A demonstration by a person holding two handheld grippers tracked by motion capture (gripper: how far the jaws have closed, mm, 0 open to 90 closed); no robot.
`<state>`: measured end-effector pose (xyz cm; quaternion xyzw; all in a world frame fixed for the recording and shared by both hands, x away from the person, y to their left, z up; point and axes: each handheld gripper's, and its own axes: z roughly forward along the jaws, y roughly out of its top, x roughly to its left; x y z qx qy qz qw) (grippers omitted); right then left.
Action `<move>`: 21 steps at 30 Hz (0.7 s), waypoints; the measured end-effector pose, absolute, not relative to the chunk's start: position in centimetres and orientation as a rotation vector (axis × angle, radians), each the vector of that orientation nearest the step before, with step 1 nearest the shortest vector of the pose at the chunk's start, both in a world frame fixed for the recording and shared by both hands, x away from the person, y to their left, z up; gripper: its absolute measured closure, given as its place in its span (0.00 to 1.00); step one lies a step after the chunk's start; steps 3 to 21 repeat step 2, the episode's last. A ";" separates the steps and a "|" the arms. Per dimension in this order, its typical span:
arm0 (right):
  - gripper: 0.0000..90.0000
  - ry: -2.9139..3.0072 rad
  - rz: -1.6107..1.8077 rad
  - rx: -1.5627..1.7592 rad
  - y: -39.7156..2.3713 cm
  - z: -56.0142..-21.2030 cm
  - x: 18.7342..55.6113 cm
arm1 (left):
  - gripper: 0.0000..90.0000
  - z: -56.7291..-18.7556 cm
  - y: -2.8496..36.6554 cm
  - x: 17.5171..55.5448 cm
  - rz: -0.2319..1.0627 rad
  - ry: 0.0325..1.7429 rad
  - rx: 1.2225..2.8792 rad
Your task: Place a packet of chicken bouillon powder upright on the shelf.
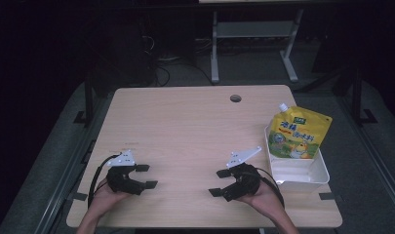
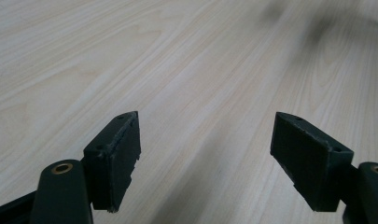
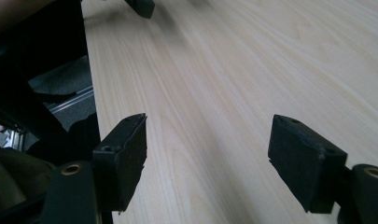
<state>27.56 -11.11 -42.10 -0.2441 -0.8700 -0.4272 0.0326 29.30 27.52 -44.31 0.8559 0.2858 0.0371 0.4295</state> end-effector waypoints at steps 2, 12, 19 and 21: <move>0.30 -2.687 -1.302 -0.743 -11.0 -42.3 27.5 | 0.26 -44.3 27.5 29.3 0.092 0.715 2.136; 0.30 -2.687 -1.302 -0.743 -11.0 -42.3 27.5 | 0.26 -44.3 27.5 29.3 0.092 0.715 2.136; 0.30 -2.687 -1.302 -0.743 -11.0 -42.3 27.5 | 0.26 -44.3 27.5 29.3 0.092 0.715 2.136; 0.30 -2.687 -1.302 -0.743 -11.0 -42.3 27.5 | 0.26 -44.3 27.5 29.3 0.092 0.715 2.136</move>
